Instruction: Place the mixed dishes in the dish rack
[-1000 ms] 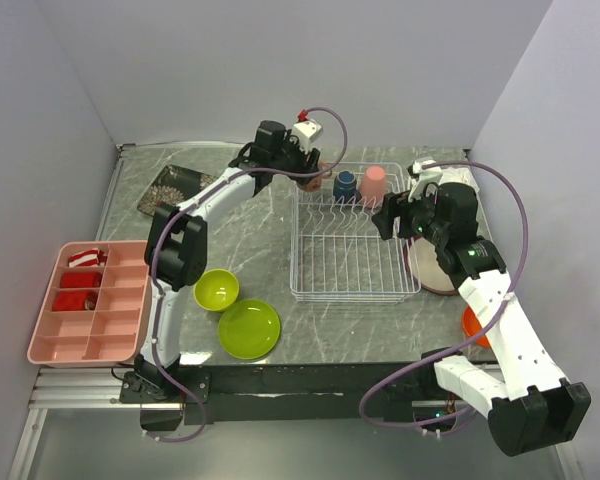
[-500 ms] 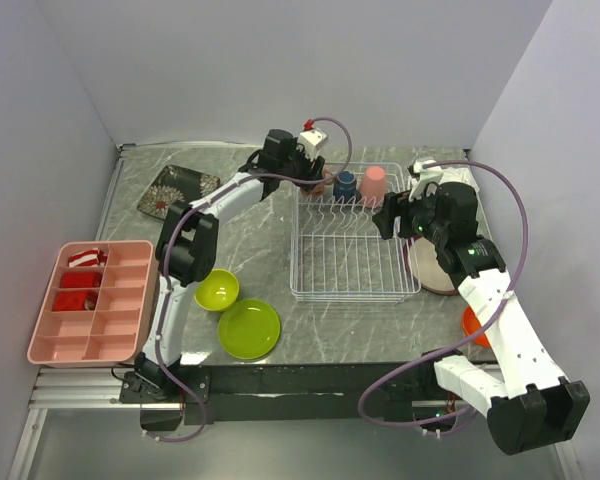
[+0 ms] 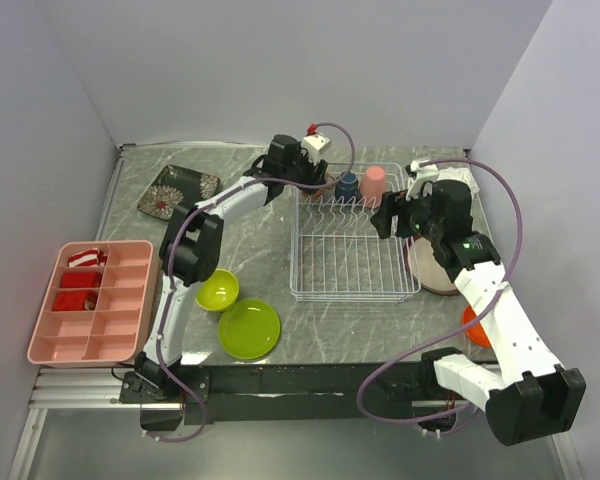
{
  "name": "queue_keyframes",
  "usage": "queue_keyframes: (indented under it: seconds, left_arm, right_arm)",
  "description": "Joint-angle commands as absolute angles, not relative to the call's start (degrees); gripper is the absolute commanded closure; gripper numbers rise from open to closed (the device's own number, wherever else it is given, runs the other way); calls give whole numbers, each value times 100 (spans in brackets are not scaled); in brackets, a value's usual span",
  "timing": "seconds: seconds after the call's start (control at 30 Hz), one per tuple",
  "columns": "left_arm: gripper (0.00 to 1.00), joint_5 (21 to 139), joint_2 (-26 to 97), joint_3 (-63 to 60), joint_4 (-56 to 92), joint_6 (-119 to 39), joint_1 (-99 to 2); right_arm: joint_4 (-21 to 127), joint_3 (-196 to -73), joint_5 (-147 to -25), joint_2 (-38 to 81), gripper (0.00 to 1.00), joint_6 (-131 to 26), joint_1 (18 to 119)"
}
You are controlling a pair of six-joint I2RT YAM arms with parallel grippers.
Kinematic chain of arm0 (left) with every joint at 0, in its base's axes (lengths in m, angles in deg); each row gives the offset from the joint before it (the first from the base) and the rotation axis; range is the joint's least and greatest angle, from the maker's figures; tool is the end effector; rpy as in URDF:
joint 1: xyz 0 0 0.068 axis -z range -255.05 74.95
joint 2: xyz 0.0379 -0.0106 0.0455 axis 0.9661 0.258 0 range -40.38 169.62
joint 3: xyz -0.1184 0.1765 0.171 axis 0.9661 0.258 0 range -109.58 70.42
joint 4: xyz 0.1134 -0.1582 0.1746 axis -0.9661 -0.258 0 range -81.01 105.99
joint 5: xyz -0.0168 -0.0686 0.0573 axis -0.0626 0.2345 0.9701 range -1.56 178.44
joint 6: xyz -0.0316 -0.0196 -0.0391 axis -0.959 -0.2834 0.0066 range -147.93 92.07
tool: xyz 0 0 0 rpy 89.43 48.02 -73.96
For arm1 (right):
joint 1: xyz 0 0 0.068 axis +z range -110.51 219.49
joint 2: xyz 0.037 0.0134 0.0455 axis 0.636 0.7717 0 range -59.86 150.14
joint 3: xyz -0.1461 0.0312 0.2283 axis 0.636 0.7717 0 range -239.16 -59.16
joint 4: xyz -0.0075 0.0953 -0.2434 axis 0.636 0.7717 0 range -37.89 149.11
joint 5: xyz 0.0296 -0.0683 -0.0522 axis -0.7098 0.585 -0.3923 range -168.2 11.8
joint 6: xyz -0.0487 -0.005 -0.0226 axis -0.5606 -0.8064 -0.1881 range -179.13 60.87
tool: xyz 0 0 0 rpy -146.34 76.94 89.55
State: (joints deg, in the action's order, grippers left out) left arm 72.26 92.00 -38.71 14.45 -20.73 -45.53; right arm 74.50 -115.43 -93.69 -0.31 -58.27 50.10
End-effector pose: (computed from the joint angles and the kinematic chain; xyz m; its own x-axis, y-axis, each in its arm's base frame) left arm 0.4693 -0.2773 0.2215 -0.2751 0.2942 -0.9153 0.7336 0.6796 -0.0021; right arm 0.2262 0.0520 0.3401 -0.4318 -0.0661 -0.8996 -0.4076 0.9040 0.1292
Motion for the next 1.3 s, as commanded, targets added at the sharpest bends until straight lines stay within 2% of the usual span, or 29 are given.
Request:
queue_keyframes:
  seconds: [0.0,0.07,0.4,0.77,0.8,0.9,1.03,1.17,1.27]
  left_arm:
    - [55,7552,8620,-3612,2002,-2108,-4534]
    - [51,7579,8443,-3234,2249,-2081,-4534]
    - [28,7816,8056,-2891,2152,-2090,-4534]
    - [19,7833,7714,-3056,1968,-2222,-4543]
    - [11,7877,7661,-3205,1907,-2213,-4534]
    - [10,8079,7380,-3225,1643,-2003,-4552]
    - [10,8167,6853,-2610,1687,-1914,-4657]
    - [12,7704,6658,-2213,1801,-1730,-4675]
    - [27,7212,7034,-2528,1766,-1668,-4657]
  right_arm:
    - [7198,-11761,-9358,26,19,-5606,4969]
    - [7163,-11752,-9384,35,19,-5562,4969]
    - [7039,-11734,-9428,35,18,-5465,4969]
    - [7039,-11848,-9411,52,18,-5518,4978]
    - [7031,-11848,-9402,43,18,-5526,4969]
    - [6952,-11787,-9393,17,18,-5535,4969]
    - [6820,-11708,-9428,17,18,-5482,4978]
    - [6793,-11743,-9481,87,18,-5404,4969]
    - [6793,-11751,-9402,131,19,-5368,4969]
